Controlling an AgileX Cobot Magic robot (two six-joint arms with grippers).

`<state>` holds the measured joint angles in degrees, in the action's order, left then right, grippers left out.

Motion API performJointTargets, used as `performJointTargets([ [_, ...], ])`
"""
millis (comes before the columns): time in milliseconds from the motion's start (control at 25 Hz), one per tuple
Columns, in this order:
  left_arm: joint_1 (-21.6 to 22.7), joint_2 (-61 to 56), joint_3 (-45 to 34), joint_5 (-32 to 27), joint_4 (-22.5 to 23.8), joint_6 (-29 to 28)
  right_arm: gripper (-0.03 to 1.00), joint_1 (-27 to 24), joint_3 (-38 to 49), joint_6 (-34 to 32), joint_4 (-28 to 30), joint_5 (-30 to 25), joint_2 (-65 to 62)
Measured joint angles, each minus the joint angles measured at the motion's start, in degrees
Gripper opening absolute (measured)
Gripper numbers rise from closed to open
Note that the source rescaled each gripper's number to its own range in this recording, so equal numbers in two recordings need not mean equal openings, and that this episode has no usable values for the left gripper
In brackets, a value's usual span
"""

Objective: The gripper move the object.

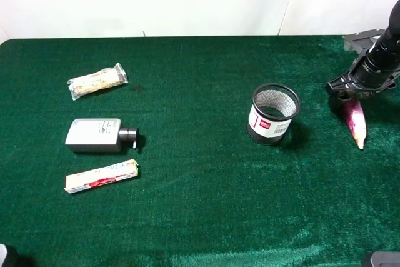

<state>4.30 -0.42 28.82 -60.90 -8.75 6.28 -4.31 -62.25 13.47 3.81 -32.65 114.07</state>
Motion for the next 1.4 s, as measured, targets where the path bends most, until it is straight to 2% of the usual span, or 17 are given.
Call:
performJointTargets([
  [80,0.0,0.0,0.0,0.0,0.0,0.0,0.88,0.0,0.0,0.0,-0.1,-0.1,0.0],
  [360,0.0,0.0,0.0,0.0,0.0,0.0,0.97,0.0,0.0,-1.5,-0.1,-0.2,-2.6],
  [680,0.0,0.0,0.0,0.0,0.0,0.0,1.00,0.0,0.0,-7.4,2.4,-3.6,-13.9],
  [880,0.0,0.0,0.0,0.0,0.0,0.0,1.00,0.0,0.0,-9.7,2.2,-9.9,-23.7],
  [1120,0.0,0.0,0.0,0.0,0.0,0.0,1.00,0.0,2.1,-9.0,-1.5,-18.9,-37.5],
  [1400,0.0,0.0,0.0,0.0,0.0,0.0,1.00,0.0,8.0,-8.9,-3.2,-32.8,-54.5],
])
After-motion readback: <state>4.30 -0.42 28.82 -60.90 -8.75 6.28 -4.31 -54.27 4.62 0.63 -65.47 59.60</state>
